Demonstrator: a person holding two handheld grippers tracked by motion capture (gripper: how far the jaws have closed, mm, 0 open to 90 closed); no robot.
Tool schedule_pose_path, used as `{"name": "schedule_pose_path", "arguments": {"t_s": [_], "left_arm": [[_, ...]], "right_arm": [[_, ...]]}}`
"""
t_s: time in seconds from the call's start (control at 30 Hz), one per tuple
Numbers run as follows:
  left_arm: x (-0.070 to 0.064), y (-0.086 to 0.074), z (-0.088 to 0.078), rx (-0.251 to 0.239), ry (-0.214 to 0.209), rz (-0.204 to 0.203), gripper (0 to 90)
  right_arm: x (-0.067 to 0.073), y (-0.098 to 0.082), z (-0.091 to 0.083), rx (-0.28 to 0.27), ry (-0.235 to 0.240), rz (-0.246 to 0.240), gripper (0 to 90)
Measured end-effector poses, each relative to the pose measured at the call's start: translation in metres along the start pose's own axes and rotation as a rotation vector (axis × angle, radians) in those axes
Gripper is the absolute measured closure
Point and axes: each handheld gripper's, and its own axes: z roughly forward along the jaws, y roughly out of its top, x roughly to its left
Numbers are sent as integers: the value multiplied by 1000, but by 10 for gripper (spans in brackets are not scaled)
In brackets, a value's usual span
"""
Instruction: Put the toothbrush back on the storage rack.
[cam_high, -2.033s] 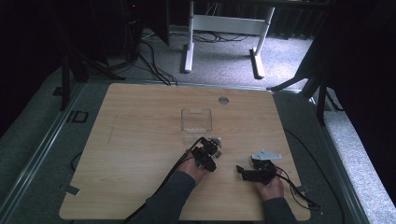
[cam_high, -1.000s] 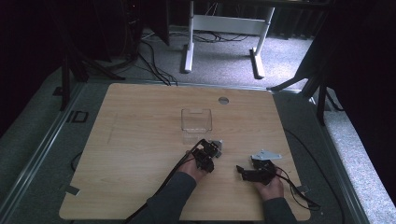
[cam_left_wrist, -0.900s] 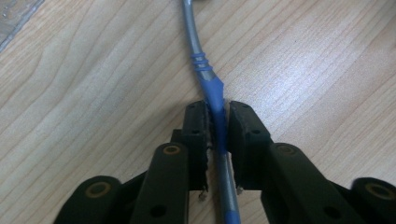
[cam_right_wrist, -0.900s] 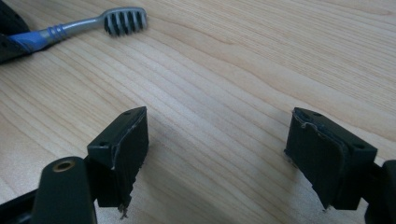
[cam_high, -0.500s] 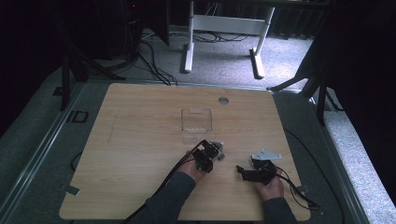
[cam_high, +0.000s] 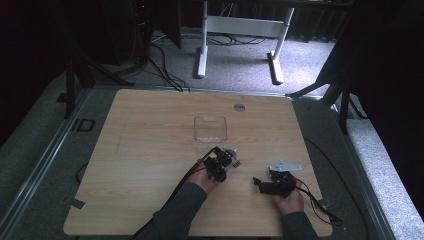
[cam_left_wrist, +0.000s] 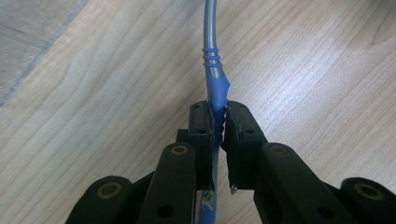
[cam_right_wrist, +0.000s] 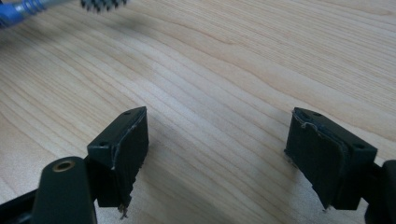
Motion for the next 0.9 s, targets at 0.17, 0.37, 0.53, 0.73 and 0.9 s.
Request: {"name": "schedule_pose_path", "arguments": {"t_s": [0.17, 0.37, 0.53, 0.73, 0.9], "left_arm": [[3, -1, -8, -32, 4, -7, 816], [6, -3, -18, -63, 1, -21, 817], [9, -4, -24, -80, -3, -17, 817], [14, -6, -32, -114, -2, -23, 816], [19, -7, -38, -141, -4, -28, 816]], "right_arm": [[0, 0, 0, 2, 0, 3, 206], [0, 0, 0, 1, 0, 0, 206], [0, 0, 0, 1, 0, 0, 206], [0, 0, 0, 0, 0, 1, 206], [0, 0, 0, 0, 0, 1, 206]]}}
